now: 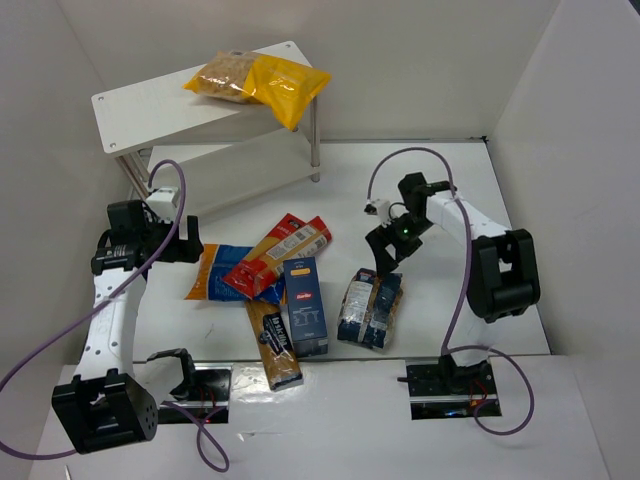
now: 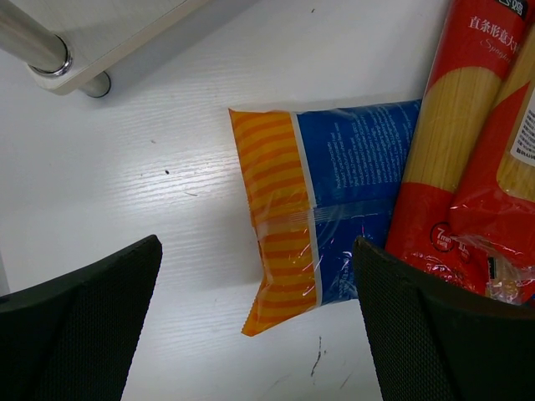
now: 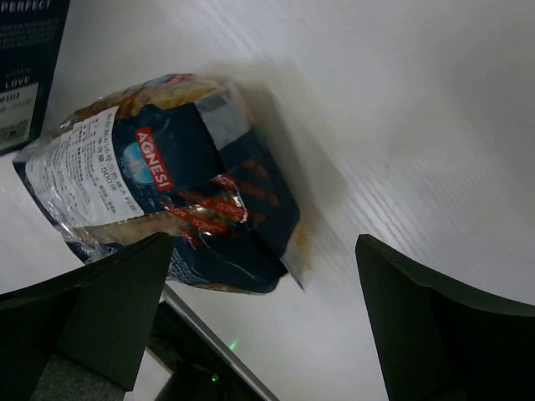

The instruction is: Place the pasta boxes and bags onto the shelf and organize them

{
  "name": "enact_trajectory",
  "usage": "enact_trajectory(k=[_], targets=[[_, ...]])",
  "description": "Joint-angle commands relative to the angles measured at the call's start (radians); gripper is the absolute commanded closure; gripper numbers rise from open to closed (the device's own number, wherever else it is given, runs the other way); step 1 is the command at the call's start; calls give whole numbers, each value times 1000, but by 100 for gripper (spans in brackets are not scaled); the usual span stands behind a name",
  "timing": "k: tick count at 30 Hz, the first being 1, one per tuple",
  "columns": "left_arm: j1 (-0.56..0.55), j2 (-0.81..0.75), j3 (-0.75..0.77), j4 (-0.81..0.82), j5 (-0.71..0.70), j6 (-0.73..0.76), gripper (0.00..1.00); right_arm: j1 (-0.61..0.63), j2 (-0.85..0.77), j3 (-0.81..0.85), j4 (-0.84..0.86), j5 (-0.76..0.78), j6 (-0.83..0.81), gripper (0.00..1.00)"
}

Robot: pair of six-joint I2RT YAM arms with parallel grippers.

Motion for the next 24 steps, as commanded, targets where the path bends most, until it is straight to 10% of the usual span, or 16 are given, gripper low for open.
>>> enact_trajectory(k=[1, 9, 11, 12, 14, 24], targets=[[5, 1, 39, 1, 24, 25, 0, 48, 56, -7, -76, -48, -142, 1], [5, 1, 39, 1, 33, 25, 0, 103, 202, -29, -89, -48, -253, 1], [5, 1, 39, 1, 33, 25, 0, 135, 232, -41, -70, -24, -253, 28], [5, 1, 39, 1, 33, 25, 0, 148, 243, -50, -46, -14, -237, 72], [5, 1, 39, 1, 33, 25, 0, 177, 263, -59, -23, 10, -222, 100], [5, 1, 39, 1, 33, 25, 0, 209, 157, 177, 118, 116, -6, 100]])
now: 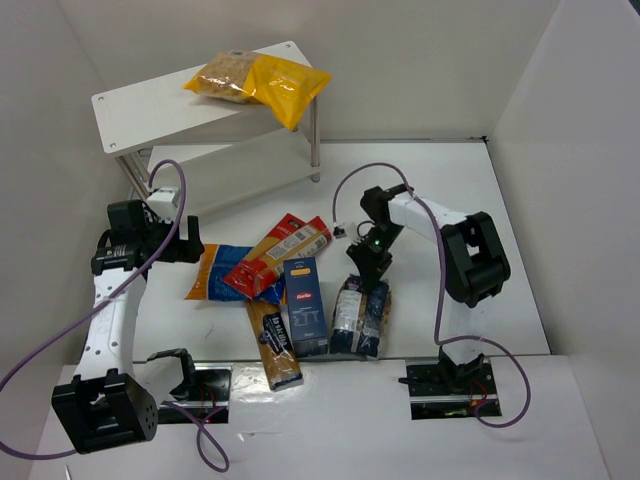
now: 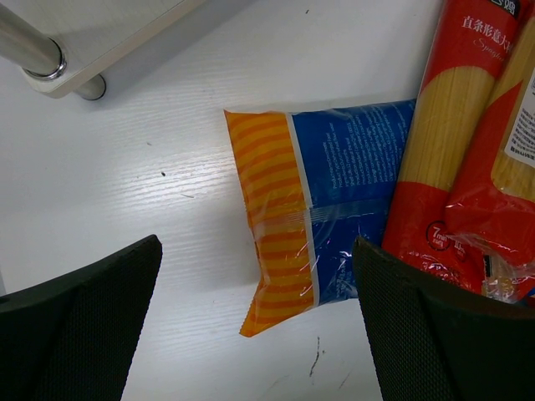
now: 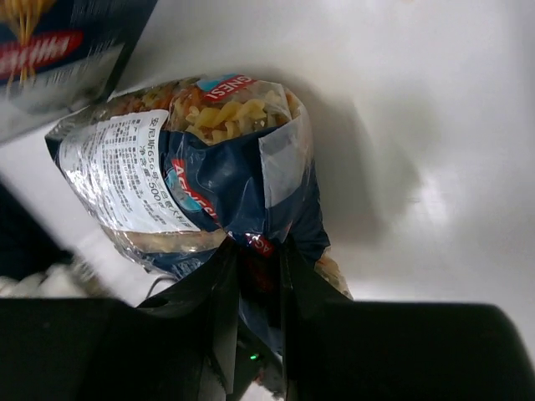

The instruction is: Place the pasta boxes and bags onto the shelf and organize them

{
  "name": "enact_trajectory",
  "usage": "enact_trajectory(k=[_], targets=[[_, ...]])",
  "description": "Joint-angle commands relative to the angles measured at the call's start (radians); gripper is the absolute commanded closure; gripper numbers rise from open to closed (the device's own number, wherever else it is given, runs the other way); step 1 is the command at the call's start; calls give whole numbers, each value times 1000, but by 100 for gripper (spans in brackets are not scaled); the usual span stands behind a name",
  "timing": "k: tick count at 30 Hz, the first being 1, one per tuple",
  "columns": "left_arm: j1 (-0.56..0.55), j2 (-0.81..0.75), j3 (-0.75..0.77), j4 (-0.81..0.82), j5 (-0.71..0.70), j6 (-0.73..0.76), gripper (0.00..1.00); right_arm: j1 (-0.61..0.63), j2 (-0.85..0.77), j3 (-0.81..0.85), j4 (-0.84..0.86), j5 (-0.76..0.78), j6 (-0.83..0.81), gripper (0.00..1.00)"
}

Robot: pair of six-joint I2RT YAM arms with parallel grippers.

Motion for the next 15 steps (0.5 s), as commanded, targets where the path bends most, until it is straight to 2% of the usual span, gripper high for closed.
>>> enact_trajectory(k=[1, 2, 7, 15], targets=[[5, 1, 39, 1, 31, 21, 0, -3, -64, 155, 274, 213, 88, 100], [5, 1, 39, 1, 31, 21, 0, -3, -75, 222, 283, 213, 109, 100], [5, -9, 39, 1, 40, 30, 0, -3, -135, 354, 332, 124, 164, 100], [5, -59, 39, 1, 89, 41, 0, -65, -126, 443, 332, -75, 202, 100]])
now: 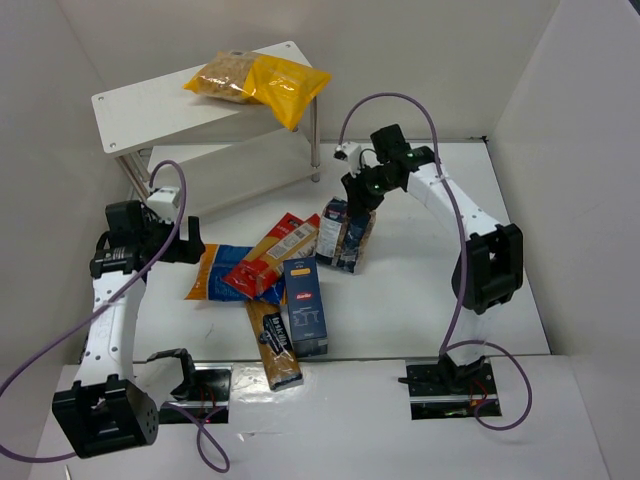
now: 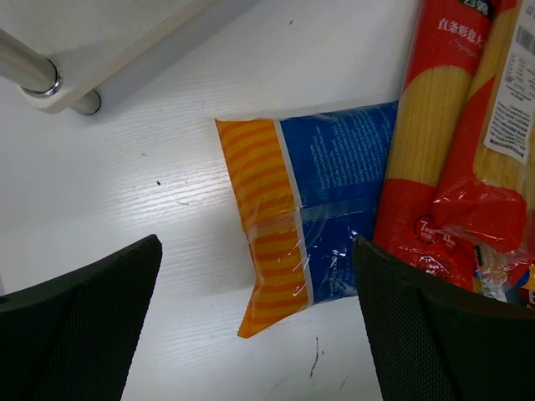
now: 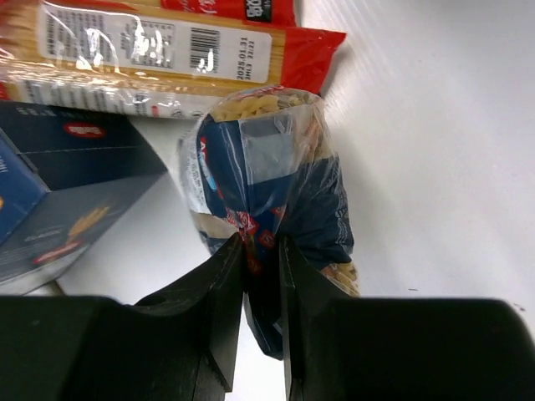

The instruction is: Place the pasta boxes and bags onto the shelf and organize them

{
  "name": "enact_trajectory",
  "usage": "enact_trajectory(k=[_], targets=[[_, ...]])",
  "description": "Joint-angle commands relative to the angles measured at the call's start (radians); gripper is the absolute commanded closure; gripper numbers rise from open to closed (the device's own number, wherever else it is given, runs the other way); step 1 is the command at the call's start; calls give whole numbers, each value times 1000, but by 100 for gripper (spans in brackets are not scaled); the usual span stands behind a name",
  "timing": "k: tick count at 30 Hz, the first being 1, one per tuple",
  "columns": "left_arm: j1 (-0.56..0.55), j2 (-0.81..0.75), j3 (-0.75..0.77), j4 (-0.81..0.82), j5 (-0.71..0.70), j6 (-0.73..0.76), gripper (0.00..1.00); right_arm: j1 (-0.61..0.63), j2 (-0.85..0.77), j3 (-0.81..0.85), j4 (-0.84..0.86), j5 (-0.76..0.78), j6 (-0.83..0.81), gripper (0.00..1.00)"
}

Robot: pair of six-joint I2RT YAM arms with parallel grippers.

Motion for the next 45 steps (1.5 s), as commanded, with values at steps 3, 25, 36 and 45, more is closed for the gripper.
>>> enact_trajectory(k=[3, 25, 36, 45], targets=[[5, -60, 39, 2, 93, 21, 0, -22, -54, 100, 62, -189, 63, 100], [5, -86, 21, 11, 136, 40, 0, -76, -207, -436, 338, 219, 301, 0], [5, -86, 21, 20, 116, 40, 0, -251, -112, -519, 485, -229, 442, 0], [5, -86, 21, 21, 106, 40, 0, -274, 6, -490, 602, -290, 502, 0]])
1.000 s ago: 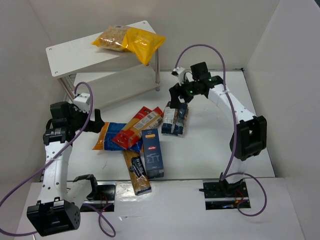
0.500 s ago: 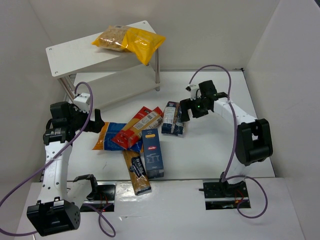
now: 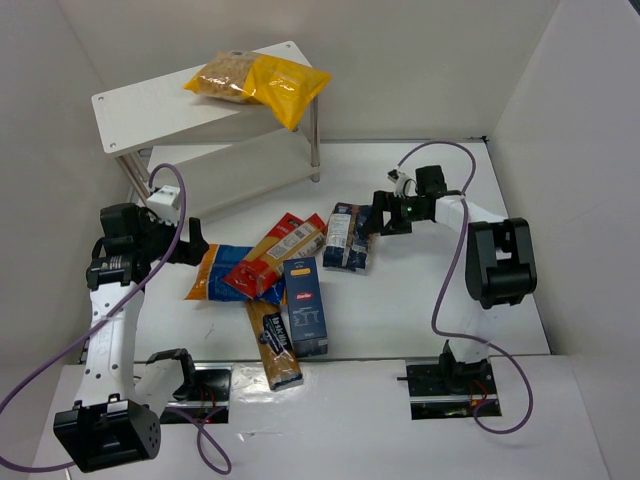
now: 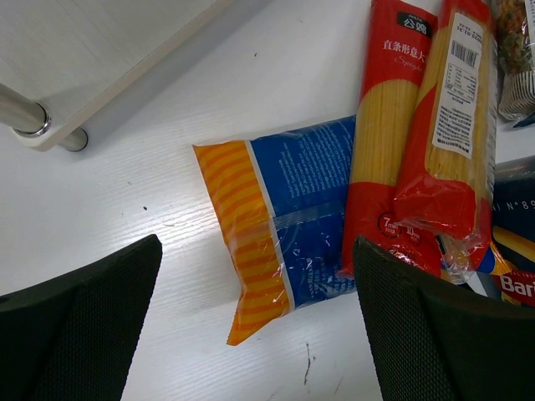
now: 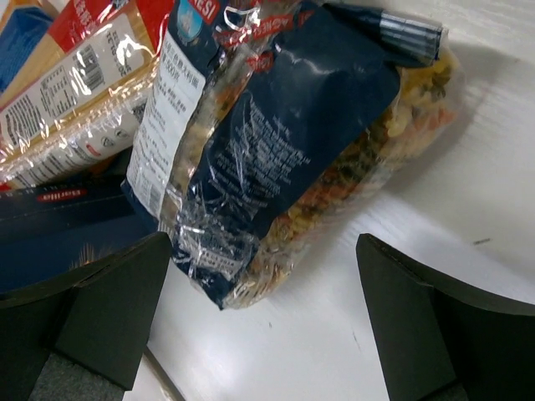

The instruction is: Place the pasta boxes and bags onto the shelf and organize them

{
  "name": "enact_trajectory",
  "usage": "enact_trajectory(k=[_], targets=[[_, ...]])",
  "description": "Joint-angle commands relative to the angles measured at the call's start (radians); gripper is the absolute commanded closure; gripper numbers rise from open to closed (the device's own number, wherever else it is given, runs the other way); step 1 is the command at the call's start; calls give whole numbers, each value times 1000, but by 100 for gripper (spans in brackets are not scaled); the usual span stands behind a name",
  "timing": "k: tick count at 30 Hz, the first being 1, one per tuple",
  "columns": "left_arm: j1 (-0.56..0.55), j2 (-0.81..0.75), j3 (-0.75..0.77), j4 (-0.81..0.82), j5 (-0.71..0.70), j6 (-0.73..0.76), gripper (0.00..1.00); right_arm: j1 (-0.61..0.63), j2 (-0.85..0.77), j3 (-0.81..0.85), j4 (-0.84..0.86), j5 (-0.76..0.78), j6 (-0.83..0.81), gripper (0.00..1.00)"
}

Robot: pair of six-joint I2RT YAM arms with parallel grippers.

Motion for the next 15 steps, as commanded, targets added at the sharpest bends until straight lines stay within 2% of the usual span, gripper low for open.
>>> enact_trajectory(k=[1, 3, 15], targets=[[5, -4, 21, 27, 6, 14, 0, 1, 26, 28, 124, -41, 46, 0], [5, -4, 21, 27, 6, 14, 0, 1, 41, 41, 124, -5, 46, 0], [5, 5, 12, 27, -3, 14, 0, -29, 170, 74, 185, -37, 114, 0]])
